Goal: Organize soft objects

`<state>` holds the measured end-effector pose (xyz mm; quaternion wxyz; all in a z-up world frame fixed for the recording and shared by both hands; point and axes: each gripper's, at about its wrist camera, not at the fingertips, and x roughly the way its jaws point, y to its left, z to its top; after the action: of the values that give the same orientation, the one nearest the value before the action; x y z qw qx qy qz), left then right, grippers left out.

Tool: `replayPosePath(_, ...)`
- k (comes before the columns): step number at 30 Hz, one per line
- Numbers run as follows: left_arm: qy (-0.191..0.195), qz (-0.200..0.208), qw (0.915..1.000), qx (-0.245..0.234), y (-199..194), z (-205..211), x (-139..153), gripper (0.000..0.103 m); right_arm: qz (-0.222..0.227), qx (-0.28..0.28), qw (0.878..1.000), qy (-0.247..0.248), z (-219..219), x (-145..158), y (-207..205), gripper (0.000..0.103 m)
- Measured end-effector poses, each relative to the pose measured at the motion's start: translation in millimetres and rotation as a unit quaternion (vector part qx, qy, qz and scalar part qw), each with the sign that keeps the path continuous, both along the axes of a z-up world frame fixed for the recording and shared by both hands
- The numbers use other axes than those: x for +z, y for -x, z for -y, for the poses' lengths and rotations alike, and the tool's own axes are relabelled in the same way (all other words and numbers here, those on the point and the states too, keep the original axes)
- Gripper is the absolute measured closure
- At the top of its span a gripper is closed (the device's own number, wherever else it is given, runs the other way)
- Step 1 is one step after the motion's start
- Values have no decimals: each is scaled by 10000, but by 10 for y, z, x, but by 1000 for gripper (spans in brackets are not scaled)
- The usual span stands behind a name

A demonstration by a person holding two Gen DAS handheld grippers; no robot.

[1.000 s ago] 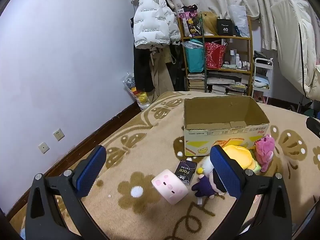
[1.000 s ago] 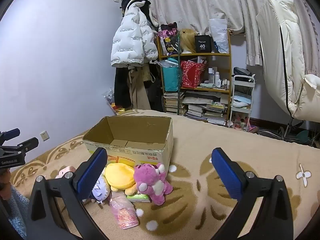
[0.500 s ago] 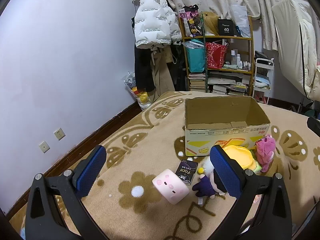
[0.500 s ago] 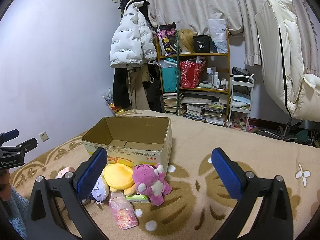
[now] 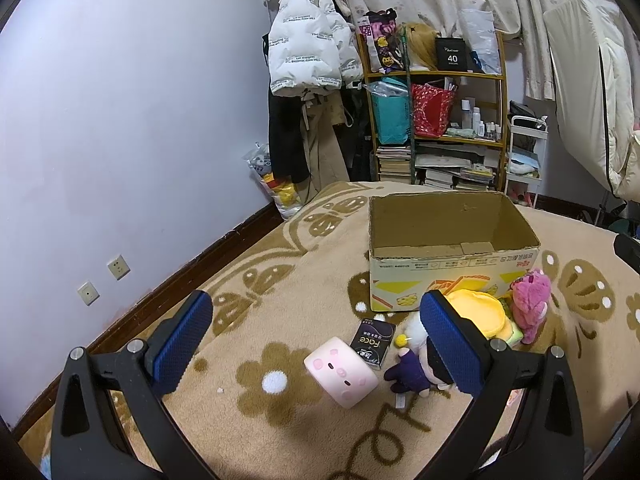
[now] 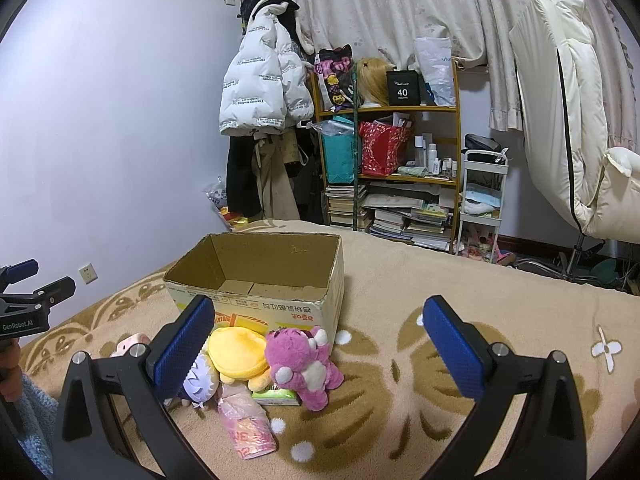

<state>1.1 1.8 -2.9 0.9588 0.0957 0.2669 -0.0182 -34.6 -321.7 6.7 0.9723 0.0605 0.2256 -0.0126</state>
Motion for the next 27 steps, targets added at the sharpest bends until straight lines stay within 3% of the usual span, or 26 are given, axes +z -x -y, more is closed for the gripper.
replayPosePath(27, -22, -7, 10000, 29, -1, -13, 3, 1, 4, -9, 10000, 1, -2, 7, 0, 0)
